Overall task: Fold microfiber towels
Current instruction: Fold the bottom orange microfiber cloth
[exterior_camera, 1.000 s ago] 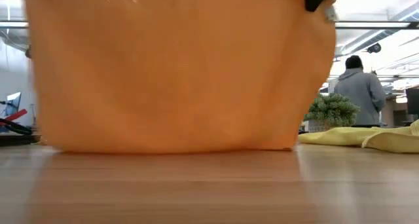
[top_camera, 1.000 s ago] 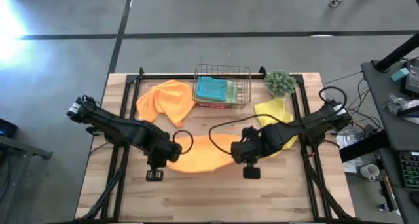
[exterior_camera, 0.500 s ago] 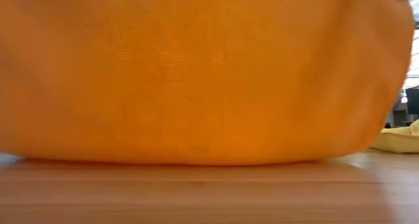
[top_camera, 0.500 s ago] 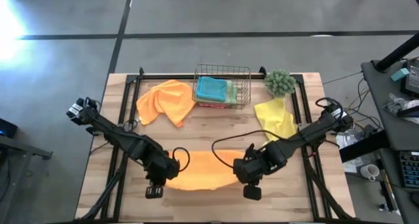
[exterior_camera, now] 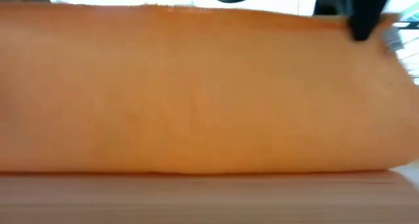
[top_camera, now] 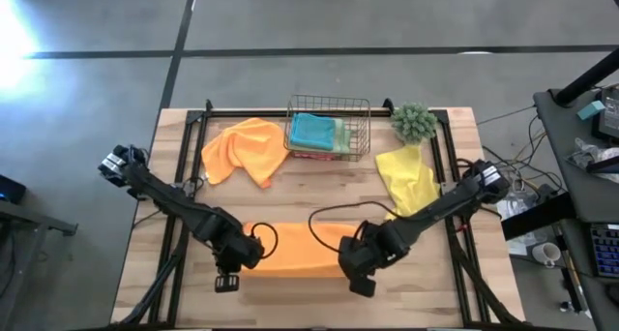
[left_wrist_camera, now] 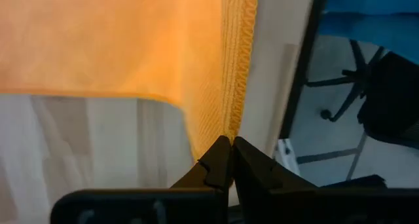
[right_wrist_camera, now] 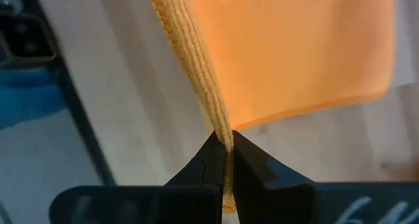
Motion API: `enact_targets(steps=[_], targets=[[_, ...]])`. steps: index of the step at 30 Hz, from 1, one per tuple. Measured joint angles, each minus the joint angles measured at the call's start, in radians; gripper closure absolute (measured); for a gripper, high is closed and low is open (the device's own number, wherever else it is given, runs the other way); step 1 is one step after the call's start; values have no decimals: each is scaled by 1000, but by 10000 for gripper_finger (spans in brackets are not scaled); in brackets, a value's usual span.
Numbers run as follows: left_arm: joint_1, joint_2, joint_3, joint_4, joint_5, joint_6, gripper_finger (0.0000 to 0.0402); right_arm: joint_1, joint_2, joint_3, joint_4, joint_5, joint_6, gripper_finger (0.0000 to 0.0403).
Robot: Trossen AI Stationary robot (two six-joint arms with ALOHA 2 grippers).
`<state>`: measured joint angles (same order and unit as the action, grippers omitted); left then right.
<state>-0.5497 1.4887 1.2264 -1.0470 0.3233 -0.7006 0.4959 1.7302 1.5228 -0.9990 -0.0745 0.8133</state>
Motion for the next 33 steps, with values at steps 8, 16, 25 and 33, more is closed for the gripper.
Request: enact_targets(steps=[8, 16, 25, 33], targets=[[60, 0, -62, -26, -47, 67, 402, -112, 0, 0, -92, 59, -56, 394], [175, 1, -72, -51, -130, 149, 402, -170, 7, -41, -101, 67, -90, 394], [247, 22, -107, -80, -172, 200, 402, -205, 8, -130, -36, 48, -96, 394], [255, 27, -154, -61, -173, 219, 392, -236, 8, -153, -28, 37, -122, 388]])
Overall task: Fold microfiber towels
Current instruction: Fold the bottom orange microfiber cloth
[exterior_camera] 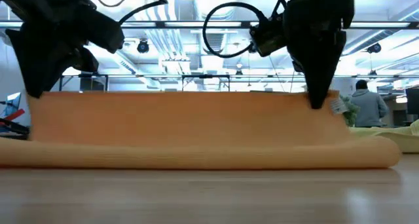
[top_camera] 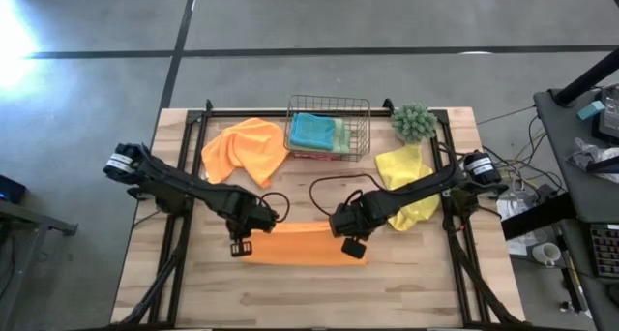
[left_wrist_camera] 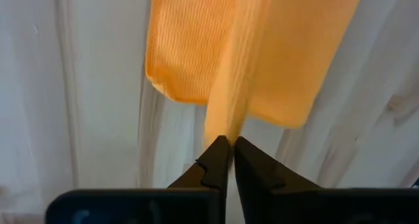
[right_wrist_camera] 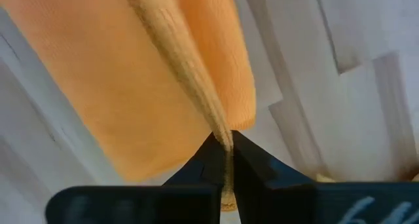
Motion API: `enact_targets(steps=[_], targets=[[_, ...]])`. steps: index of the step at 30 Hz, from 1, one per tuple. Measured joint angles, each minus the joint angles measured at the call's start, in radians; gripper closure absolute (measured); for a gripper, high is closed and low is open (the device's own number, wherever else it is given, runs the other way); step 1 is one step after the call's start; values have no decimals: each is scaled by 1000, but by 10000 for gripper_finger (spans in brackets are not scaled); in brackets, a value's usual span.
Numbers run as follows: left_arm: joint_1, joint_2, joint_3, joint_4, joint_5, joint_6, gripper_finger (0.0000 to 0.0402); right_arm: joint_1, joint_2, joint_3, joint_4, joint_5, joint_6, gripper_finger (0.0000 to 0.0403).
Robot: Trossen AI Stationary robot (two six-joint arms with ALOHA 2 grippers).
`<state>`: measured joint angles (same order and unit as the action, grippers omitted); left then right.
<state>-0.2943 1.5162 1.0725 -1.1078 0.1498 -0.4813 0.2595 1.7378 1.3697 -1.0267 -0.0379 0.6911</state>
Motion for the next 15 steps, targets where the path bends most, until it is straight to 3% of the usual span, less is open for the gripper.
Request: enact_targets(steps=[11, 15], targets=[[5, -9, 4, -24, -2, -7, 289, -5, -22, 7, -1, 4, -36, 285], [5, -16, 49, -82, -3, -8, 278, -5, -73, 29, -12, 30, -39, 262]])
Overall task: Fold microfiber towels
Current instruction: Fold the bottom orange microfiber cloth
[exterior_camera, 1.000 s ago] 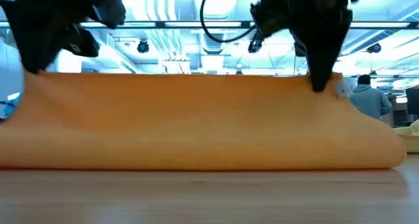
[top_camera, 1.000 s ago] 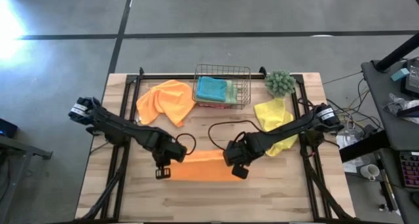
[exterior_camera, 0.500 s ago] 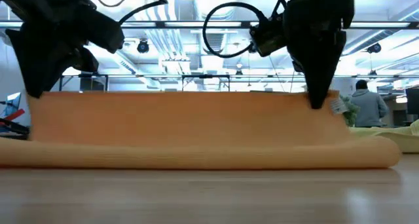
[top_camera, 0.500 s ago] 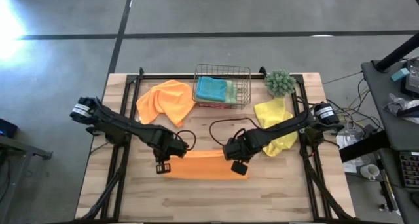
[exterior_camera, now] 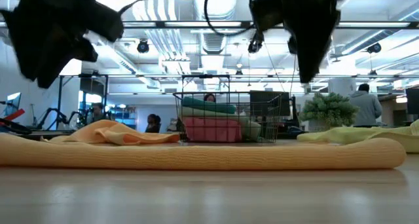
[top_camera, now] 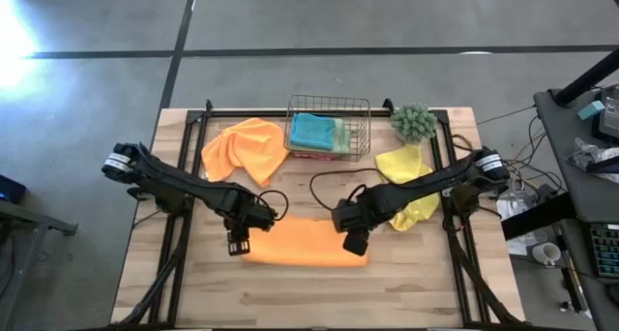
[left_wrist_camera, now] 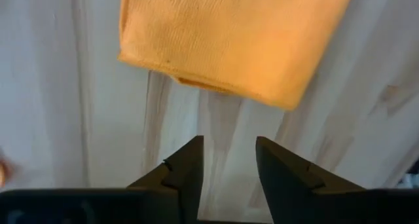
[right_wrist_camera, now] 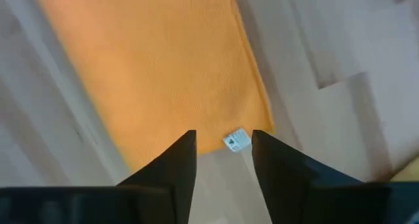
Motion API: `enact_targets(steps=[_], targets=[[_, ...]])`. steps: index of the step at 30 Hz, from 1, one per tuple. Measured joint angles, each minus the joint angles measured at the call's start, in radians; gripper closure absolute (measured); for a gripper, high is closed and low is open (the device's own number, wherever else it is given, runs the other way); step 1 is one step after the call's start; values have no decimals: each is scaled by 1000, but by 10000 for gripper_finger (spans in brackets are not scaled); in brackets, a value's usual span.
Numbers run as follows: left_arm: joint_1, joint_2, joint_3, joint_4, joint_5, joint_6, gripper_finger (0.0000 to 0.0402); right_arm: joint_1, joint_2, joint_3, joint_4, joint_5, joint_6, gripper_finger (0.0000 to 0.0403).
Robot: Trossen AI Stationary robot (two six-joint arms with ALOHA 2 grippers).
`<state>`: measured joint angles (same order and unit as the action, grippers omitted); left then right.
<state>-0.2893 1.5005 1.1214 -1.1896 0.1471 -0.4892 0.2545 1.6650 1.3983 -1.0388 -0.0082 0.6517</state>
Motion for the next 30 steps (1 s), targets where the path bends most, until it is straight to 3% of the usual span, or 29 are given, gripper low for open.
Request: enact_targets(steps=[3, 10, 22, 30], targets=[[-4, -6, 36, 42, 1, -10, 282, 0, -36, 1, 14, 8, -17, 257], [-34, 29, 30, 432, -10, -82, 307, 2, -18, -56, 76, 0, -46, 281], [-55, 219, 15, 438, -52, -132, 390, 0, 7, -185, 262, -29, -49, 388], [-77, 225, -44, 439, -44, -211, 398, 0, 7, -300, 364, -48, 5, 394]])
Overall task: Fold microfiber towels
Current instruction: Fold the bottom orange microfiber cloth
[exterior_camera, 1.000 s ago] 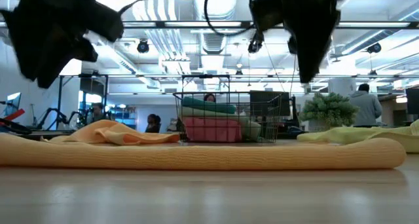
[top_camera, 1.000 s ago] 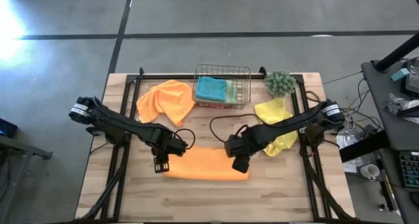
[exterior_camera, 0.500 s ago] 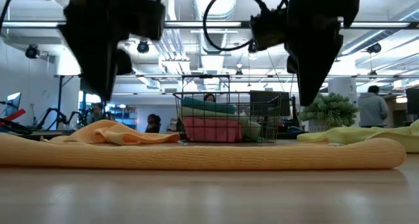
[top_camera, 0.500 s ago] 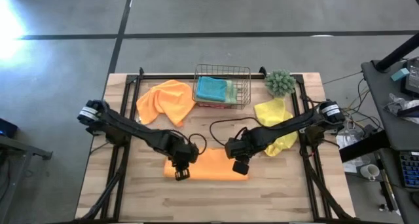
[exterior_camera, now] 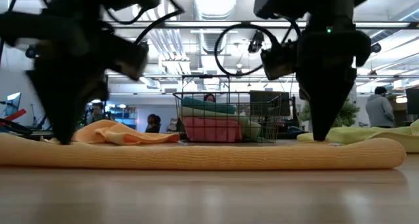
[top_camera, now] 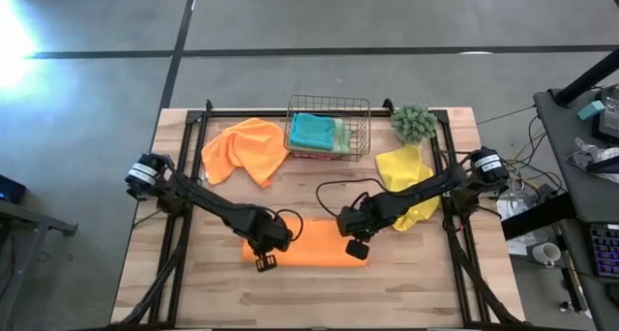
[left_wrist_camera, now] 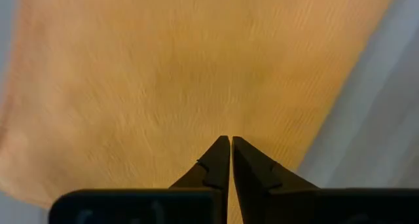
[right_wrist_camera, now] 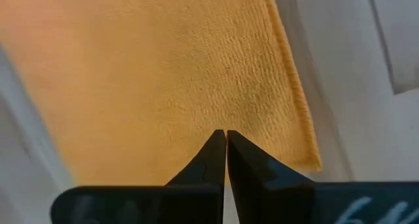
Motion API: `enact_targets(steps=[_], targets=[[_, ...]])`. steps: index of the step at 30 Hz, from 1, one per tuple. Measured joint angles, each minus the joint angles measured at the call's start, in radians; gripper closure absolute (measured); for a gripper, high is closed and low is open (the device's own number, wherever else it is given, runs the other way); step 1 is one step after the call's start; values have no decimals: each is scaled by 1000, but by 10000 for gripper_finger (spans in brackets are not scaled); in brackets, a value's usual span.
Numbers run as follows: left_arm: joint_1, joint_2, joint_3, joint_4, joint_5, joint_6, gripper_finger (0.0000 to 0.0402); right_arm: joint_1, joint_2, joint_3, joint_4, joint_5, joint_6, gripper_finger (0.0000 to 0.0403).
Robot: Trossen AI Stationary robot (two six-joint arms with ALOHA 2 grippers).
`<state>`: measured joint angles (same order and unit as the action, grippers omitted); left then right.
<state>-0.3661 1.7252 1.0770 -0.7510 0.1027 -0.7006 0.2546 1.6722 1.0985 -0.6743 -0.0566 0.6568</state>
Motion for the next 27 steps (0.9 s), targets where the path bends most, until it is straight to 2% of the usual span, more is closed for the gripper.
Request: enact_targets(steps=[6, 12, 17, 20, 23, 27], targets=[[-2, 0, -76, 1, 21, 9, 398, 0, 0, -79, 96, -31, 65, 394], [58, -5, -115, 14, 12, 46, 398, 59, -2, -108, 156, -54, 237, 394], [134, -4, -103, 9, -68, 128, 398, 146, 0, -108, 316, -56, 404, 394], [187, -2, -89, 12, -150, 162, 398, 196, 19, -111, 441, -17, 509, 394], [241, 2, -72, 24, -189, 216, 398, 235, 80, -100, 491, -4, 584, 394], [295, 2, -52, 42, -211, 277, 398, 271, 175, -14, 512, 2, 606, 394]])
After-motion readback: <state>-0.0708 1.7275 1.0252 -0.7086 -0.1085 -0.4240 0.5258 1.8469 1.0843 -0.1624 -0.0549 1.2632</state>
